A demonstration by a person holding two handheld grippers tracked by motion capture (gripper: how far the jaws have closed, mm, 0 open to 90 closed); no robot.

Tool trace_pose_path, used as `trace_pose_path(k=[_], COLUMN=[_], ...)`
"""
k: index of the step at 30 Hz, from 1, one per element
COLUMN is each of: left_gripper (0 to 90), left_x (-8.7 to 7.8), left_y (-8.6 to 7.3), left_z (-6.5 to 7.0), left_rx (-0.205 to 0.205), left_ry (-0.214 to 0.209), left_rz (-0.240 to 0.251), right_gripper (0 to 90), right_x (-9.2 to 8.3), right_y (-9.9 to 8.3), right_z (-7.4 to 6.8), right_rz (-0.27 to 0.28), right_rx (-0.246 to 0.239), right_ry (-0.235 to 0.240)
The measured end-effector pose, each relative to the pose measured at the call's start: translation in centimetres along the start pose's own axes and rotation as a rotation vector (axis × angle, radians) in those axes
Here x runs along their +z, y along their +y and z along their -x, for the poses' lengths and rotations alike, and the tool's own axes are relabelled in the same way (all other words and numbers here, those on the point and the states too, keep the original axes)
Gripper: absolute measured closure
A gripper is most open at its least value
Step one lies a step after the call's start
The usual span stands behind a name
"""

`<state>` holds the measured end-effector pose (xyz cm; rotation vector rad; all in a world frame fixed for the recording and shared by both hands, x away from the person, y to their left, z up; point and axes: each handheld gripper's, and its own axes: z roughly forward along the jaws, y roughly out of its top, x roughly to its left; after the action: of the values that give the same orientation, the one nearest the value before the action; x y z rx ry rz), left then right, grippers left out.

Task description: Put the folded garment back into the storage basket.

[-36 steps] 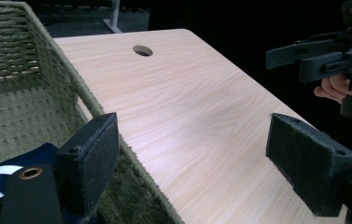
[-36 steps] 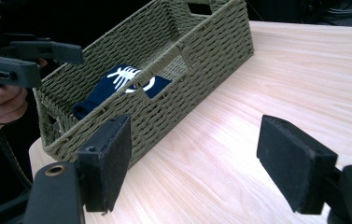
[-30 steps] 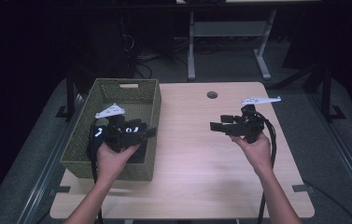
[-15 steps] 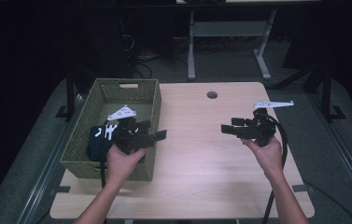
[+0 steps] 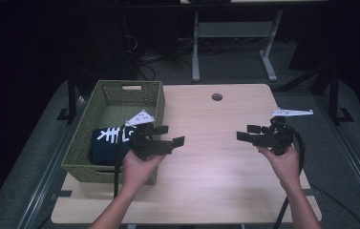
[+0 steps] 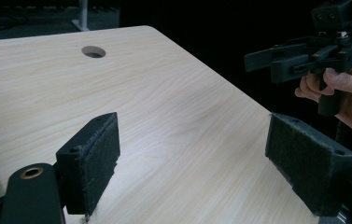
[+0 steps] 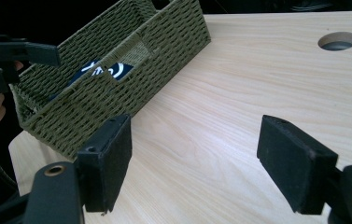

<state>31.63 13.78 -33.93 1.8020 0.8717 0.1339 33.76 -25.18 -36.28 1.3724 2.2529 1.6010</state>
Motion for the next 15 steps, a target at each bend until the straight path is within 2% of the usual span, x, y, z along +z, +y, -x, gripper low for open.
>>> trace_pose_path(k=[11, 15], left_gripper=[17.2, 17.2], left_x=[2.3, 3.2], left_y=[-1.0, -1.4], left_z=[2.1, 3.1], left_rx=[0.025, 0.039], left_ry=[-0.038, -0.051], left_rz=[-0.024, -0.031], right_gripper=[26.1, 26.1], right_x=[-1.6, -2.4], right_y=[-2.0, -3.5], right_z=[1.3, 2.0], right_rz=[0.009, 0.014], right_rx=[0.025, 0.039], right_ry=[-0.036, -0.054])
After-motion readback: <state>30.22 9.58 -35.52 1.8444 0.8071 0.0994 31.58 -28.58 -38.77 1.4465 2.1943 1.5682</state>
